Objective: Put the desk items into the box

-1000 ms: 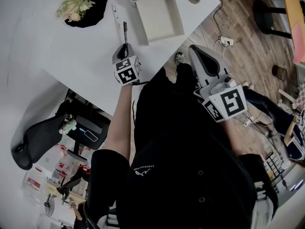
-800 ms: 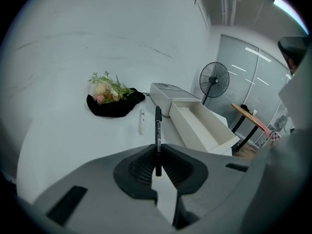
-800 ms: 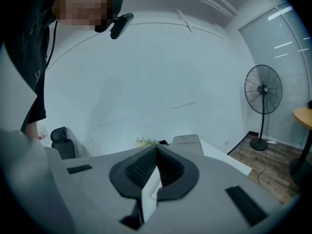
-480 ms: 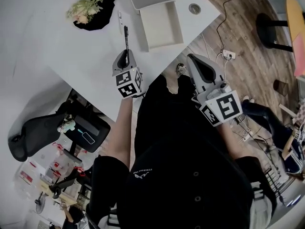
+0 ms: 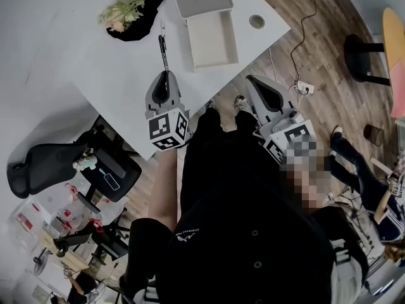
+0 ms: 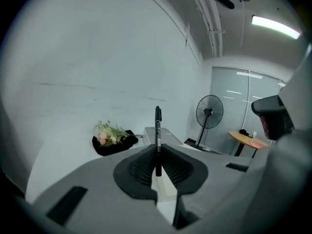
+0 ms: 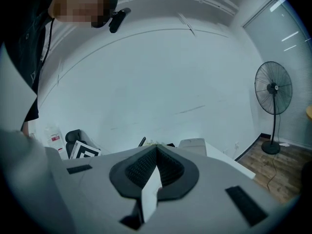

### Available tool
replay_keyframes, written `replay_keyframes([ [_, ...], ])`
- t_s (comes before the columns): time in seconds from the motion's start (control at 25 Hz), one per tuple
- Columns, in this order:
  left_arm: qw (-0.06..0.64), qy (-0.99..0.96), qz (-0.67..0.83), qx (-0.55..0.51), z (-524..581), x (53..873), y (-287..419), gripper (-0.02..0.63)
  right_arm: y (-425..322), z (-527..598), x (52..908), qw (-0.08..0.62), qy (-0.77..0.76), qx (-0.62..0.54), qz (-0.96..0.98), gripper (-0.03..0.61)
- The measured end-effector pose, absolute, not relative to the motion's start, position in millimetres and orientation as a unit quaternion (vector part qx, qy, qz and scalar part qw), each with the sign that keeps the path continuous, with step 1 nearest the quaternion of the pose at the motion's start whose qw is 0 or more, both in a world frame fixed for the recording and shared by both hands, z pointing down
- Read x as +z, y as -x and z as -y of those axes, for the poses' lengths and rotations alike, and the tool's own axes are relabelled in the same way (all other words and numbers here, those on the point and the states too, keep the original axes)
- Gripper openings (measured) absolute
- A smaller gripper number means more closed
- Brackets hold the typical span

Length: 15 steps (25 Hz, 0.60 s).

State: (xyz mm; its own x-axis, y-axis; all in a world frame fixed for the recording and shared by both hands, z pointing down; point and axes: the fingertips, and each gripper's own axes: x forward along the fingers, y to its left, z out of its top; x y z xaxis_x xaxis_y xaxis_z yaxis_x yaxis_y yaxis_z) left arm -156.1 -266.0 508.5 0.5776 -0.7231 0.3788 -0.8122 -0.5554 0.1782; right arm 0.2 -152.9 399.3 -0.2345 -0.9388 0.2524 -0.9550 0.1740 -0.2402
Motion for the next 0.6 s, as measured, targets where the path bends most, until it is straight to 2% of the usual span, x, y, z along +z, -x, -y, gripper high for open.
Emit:
replay_keyframes([
  [0.6, 0.077, -0.887, 0.453, 0.035, 185, 370, 137, 0.043, -17, 123, 359, -0.007, -0.566, 0.141, 0.812, -0.002],
])
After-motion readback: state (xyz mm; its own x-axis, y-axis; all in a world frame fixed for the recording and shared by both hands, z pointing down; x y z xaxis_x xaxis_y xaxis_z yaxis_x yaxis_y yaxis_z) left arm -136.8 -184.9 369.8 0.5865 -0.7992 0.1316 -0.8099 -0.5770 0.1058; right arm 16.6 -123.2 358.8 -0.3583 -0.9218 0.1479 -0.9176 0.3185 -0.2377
